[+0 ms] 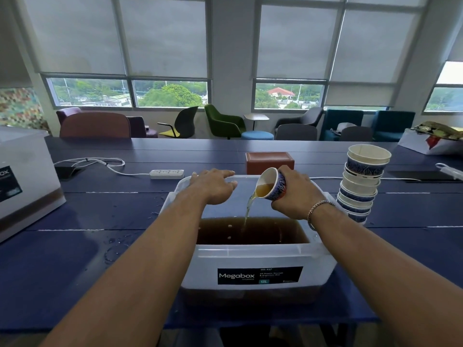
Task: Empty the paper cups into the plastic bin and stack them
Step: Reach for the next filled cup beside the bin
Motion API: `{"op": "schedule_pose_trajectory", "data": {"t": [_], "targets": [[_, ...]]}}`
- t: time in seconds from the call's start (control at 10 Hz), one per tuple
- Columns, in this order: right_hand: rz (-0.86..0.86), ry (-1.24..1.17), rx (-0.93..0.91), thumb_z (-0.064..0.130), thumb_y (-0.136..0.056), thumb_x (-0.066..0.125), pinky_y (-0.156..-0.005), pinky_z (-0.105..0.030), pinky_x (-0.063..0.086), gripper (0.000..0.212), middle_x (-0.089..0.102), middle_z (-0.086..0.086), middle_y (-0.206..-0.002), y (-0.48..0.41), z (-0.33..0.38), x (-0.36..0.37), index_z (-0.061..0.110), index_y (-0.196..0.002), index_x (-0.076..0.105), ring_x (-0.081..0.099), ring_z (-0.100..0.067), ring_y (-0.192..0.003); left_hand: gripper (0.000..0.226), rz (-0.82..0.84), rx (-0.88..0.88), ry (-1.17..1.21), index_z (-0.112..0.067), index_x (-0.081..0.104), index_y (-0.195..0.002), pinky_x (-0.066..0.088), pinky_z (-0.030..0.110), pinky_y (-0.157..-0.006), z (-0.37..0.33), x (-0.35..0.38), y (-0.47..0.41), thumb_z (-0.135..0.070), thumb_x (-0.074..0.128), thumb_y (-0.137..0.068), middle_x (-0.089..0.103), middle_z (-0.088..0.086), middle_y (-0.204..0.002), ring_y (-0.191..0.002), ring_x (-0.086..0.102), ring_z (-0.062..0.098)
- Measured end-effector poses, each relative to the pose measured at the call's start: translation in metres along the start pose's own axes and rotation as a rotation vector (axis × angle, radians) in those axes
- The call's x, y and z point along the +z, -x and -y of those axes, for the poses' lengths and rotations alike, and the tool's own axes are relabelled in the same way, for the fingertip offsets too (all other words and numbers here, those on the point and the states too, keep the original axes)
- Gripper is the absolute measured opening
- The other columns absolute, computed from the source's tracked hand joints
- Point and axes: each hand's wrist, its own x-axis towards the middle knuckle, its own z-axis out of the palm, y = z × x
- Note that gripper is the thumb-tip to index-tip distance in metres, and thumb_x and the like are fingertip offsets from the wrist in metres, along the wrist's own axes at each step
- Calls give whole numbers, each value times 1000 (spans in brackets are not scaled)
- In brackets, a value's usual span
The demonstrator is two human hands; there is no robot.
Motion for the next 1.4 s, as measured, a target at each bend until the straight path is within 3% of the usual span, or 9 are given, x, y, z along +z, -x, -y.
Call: {"op": "schedule_pose_trajectory", "data": {"t": [0.3, 0.4, 0.8, 1.4], "targets": [[-121, 48, -14, 28, -74, 77, -79, -32, 38, 71, 48, -5, -126, 1, 3, -5, 24, -133, 38, 40, -24, -119, 50, 8, 9, -25, -38, 35, -149, 13, 58, -120, 0, -1, 1, -50, 39, -102, 28, 4, -161, -148, 21, 32], [-132, 61, -7, 29, -75, 78, -84, -38, 44, 75, 47, -6, -128, 1, 4, -6, 24, -135, 35, 40, -25, -120, 50, 11, 12, -29, -37, 34, -150, 13, 58, -120, 0, -1, 0, -51, 39, -101, 28, 3, -161, -148, 21, 32], [-155, 122, -16, 29, -73, 78, -83, -37, 45, 74, 48, -4, -127, 0, 4, -3, 25, -133, 34, 41, -24, -118, 51, 15, 14, -26, -37, 34, -150, 11, 58, -120, 0, -1, 3, -51, 40, -101, 27, 3, -161, -149, 20, 30], [-158, 223, -68, 28, -76, 77, -94, -43, 45, 76, 45, -4, -134, 4, 10, -3, 26, -137, 33, 39, -25, -123, 53, 32, 28, -37, -36, 32, -151, 11, 57, -119, 1, -4, 5, -52, 40, -101, 24, 2, -162, -149, 19, 30]]}}
